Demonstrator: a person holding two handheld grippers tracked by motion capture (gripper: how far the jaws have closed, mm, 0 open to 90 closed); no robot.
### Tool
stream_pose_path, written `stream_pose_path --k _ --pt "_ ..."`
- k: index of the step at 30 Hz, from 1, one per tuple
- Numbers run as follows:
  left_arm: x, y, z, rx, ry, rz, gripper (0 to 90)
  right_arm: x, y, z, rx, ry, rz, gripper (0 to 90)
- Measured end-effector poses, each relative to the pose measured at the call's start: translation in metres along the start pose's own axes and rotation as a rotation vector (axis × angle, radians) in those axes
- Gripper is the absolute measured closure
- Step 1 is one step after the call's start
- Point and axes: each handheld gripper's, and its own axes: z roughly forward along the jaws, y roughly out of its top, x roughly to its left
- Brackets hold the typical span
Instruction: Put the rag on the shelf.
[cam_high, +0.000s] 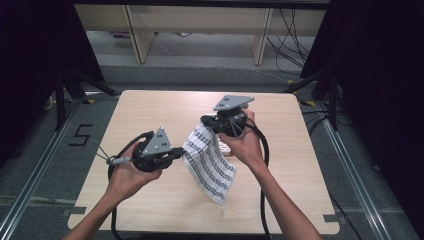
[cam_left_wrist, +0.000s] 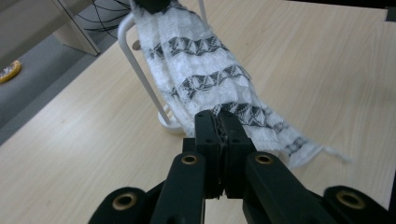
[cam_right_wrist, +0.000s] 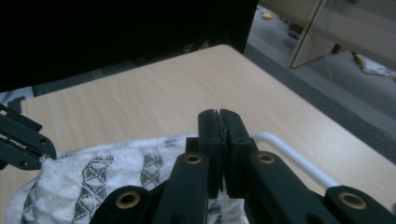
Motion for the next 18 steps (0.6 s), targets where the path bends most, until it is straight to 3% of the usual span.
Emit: stream_pose_path --k 1,2,3,6,10,12,14,15,16,18 --pt "0.003 0.005 0.0 0.003 0.003 0.005 87.6 -0.001 0.002 -0.005 -0.002 -0.012 0.024 89.0" --pt "0.006 0.011 0.001 0.004 0.0 0.007 87.6 -0.005 0.004 -0.009 -0.012 -0.019 0.003 89.0" --pt "0.009 0.015 0.001 -0.005 0.001 0.002 87.6 -0.006 0.005 -0.014 -0.016 -0.029 0.026 89.0" --pt "0.016 0.029 0.003 0.0 0.006 0.005 87.6 -0.013 0.009 -0.025 -0.034 -0.056 0.016 89.0" --pt "0.025 0.047 0.004 -0.003 0.007 0.006 87.6 -0.019 0.013 -0.039 -0.041 -0.08 0.062 89.0" --pt "0.03 0.056 0.005 -0.006 0.009 0.01 87.6 -0.025 0.016 -0.044 -0.055 -0.092 0.043 89.0" --pt "0.034 0.065 0.006 -0.003 0.012 0.019 87.6 -0.028 0.018 -0.05 -0.064 -0.107 0.074 89.0" --pt "0.035 0.069 0.007 0.001 0.016 0.026 87.6 -0.031 0.019 -0.052 -0.072 -0.116 0.055 89.0" --pt "0.036 0.074 0.008 0.003 0.018 0.029 87.6 -0.031 0.02 -0.054 -0.067 -0.119 0.078 89.1" --pt "0.04 0.082 0.01 0.01 0.028 0.04 87.6 -0.037 0.023 -0.058 -0.071 -0.141 0.067 89.0"
